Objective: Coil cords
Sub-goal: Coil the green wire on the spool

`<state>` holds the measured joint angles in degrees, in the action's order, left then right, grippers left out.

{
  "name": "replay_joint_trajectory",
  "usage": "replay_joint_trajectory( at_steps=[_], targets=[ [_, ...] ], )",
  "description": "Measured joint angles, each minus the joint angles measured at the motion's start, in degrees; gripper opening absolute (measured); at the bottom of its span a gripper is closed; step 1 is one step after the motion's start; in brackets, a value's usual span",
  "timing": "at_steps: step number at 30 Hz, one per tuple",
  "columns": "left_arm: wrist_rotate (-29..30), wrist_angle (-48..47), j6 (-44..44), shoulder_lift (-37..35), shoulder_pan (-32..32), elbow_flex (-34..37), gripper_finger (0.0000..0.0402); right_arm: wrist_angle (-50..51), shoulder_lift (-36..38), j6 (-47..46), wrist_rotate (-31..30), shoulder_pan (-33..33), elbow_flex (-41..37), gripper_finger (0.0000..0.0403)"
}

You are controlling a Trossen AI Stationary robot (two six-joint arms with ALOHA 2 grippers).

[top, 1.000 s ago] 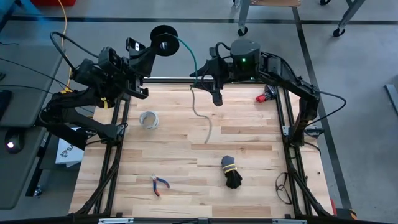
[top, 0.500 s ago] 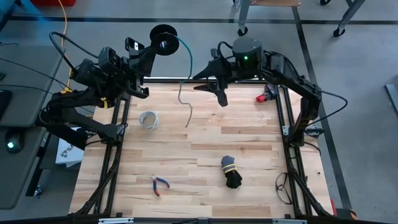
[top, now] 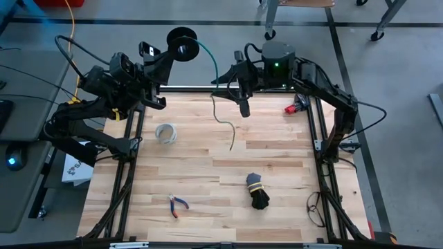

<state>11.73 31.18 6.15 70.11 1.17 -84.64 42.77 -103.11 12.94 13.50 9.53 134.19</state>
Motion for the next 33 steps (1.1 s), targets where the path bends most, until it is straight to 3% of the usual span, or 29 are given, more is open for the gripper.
replay_joint_trajectory(
  at_steps=[11, 33],
  targets=[
    [0.0, 0.4, 0.0, 0.0, 0.0, 0.0, 0.0001, -2.0, 0.0, 0.5, 0.1, -1.4, 0.0, 0.01],
    [0.0, 2.0, -1.0, 0.3, 0.0, 0.0, 0.0001, -4.1, -1.6, -0.6, 0.2, -2.2, 0.0, 0.0097]
  ],
)
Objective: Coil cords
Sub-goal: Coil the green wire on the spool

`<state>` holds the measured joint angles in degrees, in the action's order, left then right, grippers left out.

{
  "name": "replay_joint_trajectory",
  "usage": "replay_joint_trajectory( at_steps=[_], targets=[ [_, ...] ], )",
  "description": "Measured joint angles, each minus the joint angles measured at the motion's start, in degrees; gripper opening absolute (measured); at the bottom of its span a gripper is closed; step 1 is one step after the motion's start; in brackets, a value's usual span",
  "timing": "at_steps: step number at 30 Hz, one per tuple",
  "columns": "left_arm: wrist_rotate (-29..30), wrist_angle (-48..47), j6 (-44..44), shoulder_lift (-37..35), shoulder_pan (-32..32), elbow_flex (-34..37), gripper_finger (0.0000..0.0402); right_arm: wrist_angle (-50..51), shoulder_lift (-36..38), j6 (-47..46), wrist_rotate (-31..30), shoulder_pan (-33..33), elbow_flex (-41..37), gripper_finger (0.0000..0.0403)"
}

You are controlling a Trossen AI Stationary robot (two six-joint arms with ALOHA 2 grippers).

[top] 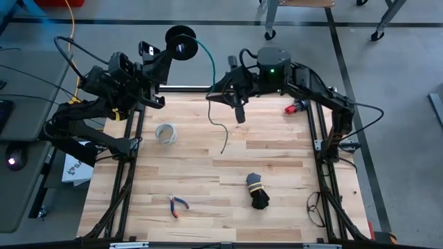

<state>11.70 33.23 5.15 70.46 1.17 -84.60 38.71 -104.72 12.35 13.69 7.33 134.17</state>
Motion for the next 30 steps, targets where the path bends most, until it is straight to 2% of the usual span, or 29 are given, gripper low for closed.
replay_joint_trajectory(
  at_steps=[5, 10, 12, 17, 20, 23, 27, 30],
  targets=[
    [0.0, 0.1, 0.0, 0.0, 0.0, 0.0, 0.0001, -0.3, 0.0, 1.4, 0.0, 0.0, 0.0, 0.009],
    [0.0, 0.3, -2.9, 0.0, 0.0, 0.0, 0.0001, -0.3, 0.0, 2.1, -0.2, -0.2, 0.0, 0.0013],
    [0.0, 0.7, -9.8, 0.1, 0.0, 0.0, 0.0001, -2.2, -0.4, 2.3, -0.8, -0.7, 0.0, 0.001],
    [-0.1, 0.8, -37.9, 0.7, 0.0, 0.0, 0.0001, -10.3, -2.8, 3.6, -0.6, -3.3, 0.0, 0.0004],
    [0.0, 0.3, -50.7, 1.1, 0.0, 0.0, 0.0001, -14.4, -4.5, 5.6, -0.4, -4.8, 0.0, 0.0003],
    [0.0, -2.0, -57.4, 1.4, 0.0, 0.0, 0.0001, -16.6, -5.5, 7.0, -1.3, -5.7, 0.0, 0.0002],
    [0.0, -6.7, -59.8, 1.5, 0.0, 0.0, 0.0001, -17.3, -5.4, 8.7, -3.3, -6.1, 0.0, 0.0001],
    [0.5, -6.8, -63.5, 1.7, 0.0, 0.0, 0.0001, -17.2, -5.4, 8.7, -5.2, -6.0, 0.0, 0.0001]
  ],
)
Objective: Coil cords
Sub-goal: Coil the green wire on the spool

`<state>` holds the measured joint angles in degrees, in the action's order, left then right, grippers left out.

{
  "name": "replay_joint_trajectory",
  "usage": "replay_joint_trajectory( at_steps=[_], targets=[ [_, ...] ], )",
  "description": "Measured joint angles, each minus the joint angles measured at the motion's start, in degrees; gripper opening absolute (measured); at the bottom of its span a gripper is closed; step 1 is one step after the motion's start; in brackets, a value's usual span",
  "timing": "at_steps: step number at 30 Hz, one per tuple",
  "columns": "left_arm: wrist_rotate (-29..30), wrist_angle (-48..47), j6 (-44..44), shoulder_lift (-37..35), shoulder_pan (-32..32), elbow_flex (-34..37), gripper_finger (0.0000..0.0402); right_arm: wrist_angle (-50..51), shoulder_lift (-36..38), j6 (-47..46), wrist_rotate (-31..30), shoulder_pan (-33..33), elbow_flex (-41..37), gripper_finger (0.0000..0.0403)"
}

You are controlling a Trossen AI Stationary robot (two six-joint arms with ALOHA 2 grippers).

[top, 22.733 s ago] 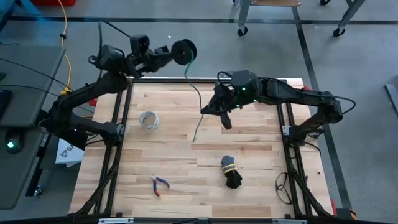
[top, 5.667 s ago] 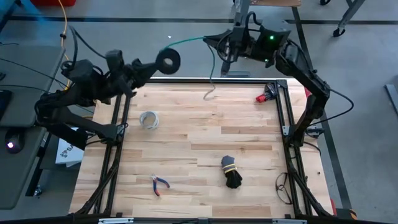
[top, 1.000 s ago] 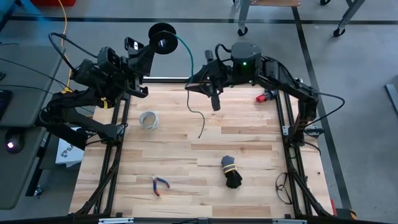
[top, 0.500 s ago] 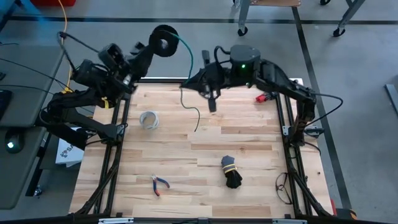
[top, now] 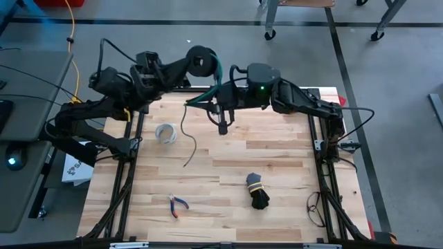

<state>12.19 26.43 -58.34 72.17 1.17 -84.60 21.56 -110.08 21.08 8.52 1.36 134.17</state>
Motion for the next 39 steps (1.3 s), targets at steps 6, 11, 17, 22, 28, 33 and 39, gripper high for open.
replay_joint_trajectory(
  at_steps=[6, 11, 17, 22, 28, 33, 39],
  targets=[
    [-1.8, -1.7, -6.0, 0.2, -0.3, 0.0, 0.0, 0.2, 0.4, 0.0, -3.3, 1.5, 0.0, 0.0001],
    [-2.7, -3.8, -6.4, 0.0, -1.5, 0.0, 0.0, -0.4, 1.4, 0.1, -3.0, 2.2, 0.0, 0.0],
    [-2.7, -5.1, -4.7, 0.0, -1.8, 0.0, 0.0, -3.9, 1.9, -0.5, -1.1, 2.4, 0.0, 0.0],
    [-2.5, -3.7, -2.7, -0.3, -1.2, 0.0, 0.0, 2.3, 2.0, 0.4, -2.2, 1.5, 0.0, 0.0],
    [-2.8, -4.7, 4.7, -3.0, -0.3, 0.0, 0.0, 8.6, 2.7, 0.6, -2.2, 1.6, 0.0, 0.0],
    [-2.9, -15.9, 8.0, -6.7, 0.7, 0.0, 0.0, 11.6, 4.9, 1.0, -2.0, 2.0, 0.0, 0.0],
    [-5.6, -28.4, 6.2, -10.1, 1.1, 0.0, 0.0, 17.0, 8.1, 3.3, -5.5, 4.4, 0.0, 0.0]
  ],
)
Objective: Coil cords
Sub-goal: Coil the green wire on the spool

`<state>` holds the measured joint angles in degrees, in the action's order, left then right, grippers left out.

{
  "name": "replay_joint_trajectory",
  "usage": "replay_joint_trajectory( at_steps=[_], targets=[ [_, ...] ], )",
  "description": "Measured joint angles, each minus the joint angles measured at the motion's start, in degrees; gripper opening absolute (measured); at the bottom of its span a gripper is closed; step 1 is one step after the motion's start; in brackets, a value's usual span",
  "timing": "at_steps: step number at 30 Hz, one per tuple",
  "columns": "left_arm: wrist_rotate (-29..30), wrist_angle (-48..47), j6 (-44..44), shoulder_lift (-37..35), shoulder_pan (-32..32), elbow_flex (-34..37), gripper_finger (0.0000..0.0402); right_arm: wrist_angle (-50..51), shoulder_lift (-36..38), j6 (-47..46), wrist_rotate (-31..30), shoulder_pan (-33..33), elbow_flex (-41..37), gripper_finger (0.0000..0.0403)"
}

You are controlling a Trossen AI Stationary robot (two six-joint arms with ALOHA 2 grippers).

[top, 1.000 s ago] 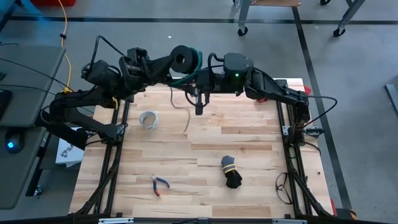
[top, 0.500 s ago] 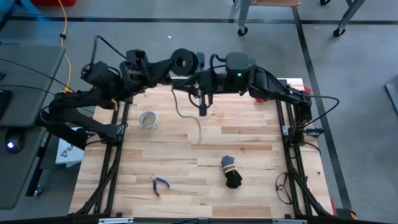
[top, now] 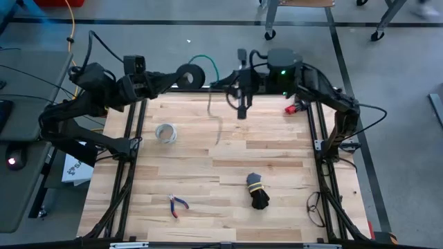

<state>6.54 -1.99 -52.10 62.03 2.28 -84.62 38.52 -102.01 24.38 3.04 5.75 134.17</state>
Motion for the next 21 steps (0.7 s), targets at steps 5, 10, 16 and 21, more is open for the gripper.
replay_joint_trajectory(
  at_steps=[5, 10, 16, 21],
  targets=[
    [-1.9, -4.7, -0.7, 0.5, 0.0, 0.0, 0.0, 2.0, 1.2, -1.7, 1.8, 2.0, 0.0, 0.0],
    [-0.6, -10.1, 5.9, 1.3, 0.3, 0.1, 0.0, 3.4, 1.8, -1.9, 3.6, 1.6, 0.0, 0.0],
    [0.6, -14.9, 14.3, 0.0, 2.8, 0.0, 0.0, 7.1, 4.1, -1.9, 2.1, 1.6, 0.0, 0.0],
    [2.1, -17.1, 21.2, -1.3, 4.5, 0.0, 0.0, 10.7, 6.8, -2.1, -0.7, 1.6, 0.0, 0.0]
  ],
)
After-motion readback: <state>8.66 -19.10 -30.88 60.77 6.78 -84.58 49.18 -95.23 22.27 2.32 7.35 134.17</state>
